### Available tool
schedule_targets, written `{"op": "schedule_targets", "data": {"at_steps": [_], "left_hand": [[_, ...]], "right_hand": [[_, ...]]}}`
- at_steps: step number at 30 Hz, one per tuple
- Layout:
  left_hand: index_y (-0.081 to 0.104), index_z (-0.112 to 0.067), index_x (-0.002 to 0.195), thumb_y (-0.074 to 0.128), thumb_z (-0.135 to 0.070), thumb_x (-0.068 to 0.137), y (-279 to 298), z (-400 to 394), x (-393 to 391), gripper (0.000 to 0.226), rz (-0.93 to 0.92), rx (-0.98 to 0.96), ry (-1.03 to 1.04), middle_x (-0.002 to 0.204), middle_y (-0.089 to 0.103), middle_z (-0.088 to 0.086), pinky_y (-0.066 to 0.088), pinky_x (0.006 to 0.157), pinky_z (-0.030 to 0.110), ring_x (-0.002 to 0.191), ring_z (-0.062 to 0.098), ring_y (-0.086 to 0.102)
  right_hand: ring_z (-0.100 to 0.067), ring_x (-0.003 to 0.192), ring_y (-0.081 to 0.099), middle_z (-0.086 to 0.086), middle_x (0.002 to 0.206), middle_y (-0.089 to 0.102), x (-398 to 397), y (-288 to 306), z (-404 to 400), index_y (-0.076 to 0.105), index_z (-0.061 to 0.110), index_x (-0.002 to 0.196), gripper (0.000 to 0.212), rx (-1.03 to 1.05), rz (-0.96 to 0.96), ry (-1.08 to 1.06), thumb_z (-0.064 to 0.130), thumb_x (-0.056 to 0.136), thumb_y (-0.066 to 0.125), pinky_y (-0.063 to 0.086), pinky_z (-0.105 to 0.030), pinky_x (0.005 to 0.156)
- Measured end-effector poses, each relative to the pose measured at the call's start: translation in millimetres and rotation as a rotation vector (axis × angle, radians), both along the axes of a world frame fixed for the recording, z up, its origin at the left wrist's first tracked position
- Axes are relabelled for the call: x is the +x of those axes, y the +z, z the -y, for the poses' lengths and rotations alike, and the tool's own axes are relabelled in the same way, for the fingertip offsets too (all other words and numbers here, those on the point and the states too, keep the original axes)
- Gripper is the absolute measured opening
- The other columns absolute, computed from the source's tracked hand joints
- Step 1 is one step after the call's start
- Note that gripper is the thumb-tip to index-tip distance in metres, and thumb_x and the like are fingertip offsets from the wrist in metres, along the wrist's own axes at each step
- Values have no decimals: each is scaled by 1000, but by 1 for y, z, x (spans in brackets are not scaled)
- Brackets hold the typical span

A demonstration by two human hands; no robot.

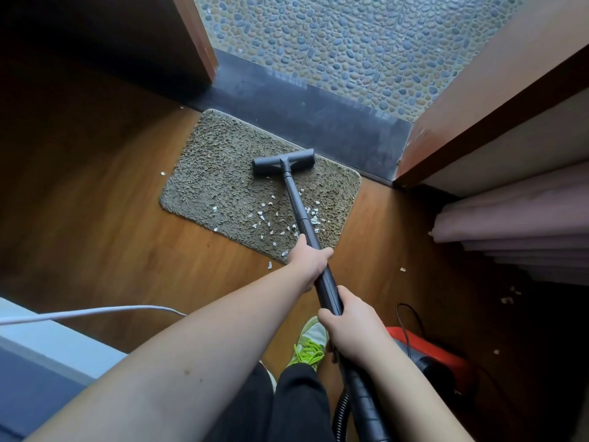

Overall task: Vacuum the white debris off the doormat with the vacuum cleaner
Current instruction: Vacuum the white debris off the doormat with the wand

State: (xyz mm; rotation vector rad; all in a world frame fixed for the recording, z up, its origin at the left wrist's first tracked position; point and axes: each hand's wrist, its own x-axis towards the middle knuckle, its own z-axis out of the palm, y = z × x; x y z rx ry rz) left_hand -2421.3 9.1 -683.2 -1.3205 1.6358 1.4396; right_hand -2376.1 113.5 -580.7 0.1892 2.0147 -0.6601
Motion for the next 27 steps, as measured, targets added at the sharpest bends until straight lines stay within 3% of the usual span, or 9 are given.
{"op": "schedule_targets", "data": {"at_steps": [4, 7, 11, 15, 19, 22, 27], "left_hand": [[23, -28, 154, 65, -27, 86, -5, 5, -4, 81, 0, -8, -19, 129, 53, 9, 55, 74, 34, 103, 28, 59], [21, -31, 155, 66, -30, 84, -5, 4, -3, 84, 11, -9, -13, 131, 52, 8, 57, 83, 39, 105, 28, 59], [19, -33, 155, 66, -33, 83, -2, 1, -1, 86, 20, -4, -22, 137, 49, 9, 56, 89, 42, 111, 30, 58], [17, -35, 155, 65, -37, 79, 4, -4, 5, 90, 34, 21, -21, 134, 53, 10, 56, 89, 45, 109, 33, 61], [15, -35, 156, 65, -35, 80, 6, -12, 17, 91, 45, 39, -19, 136, 52, 9, 55, 91, 45, 109, 32, 61], [15, -35, 156, 66, -34, 79, 8, -17, 27, 92, 52, 54, -19, 137, 52, 9, 55, 91, 45, 109, 32, 63], [14, -36, 155, 64, -34, 79, 14, -24, 43, 91, 65, 70, -17, 135, 54, 9, 55, 92, 47, 107, 33, 63]], "right_hand": [[-28, 65, 67, -9, 84, 63, -5, 0, 6, 39, 25, 84, 10, 4, 17, -4, 28, 84, 49, 53, -30, 56], [-29, 69, 66, -7, 86, 63, -4, 1, 5, 42, 23, 91, 11, 13, 20, 17, 29, 85, 49, 56, -36, 64], [-15, 51, 62, -5, 86, 64, -3, 6, 2, 45, 18, 108, 22, 12, 20, 13, 27, 88, 49, 55, -33, 59], [-28, 72, 67, -6, 84, 64, 2, 11, -4, 47, 20, 103, 20, 24, 24, 32, 30, 87, 50, 59, -40, 67], [-25, 87, 66, -4, 97, 62, 13, 15, -13, 46, 18, 121, 33, 37, 34, 45, 33, 92, 52, 55, -35, 76], [-21, 69, 65, -2, 84, 63, 23, 16, -19, 48, 25, 114, 27, 10, 44, 15, 32, 88, 53, 54, -31, 63], [-15, 65, 58, 4, 76, 59, 40, 16, -27, 46, 31, 112, 25, 20, 43, 52, 35, 88, 52, 41, -19, 53]]}}
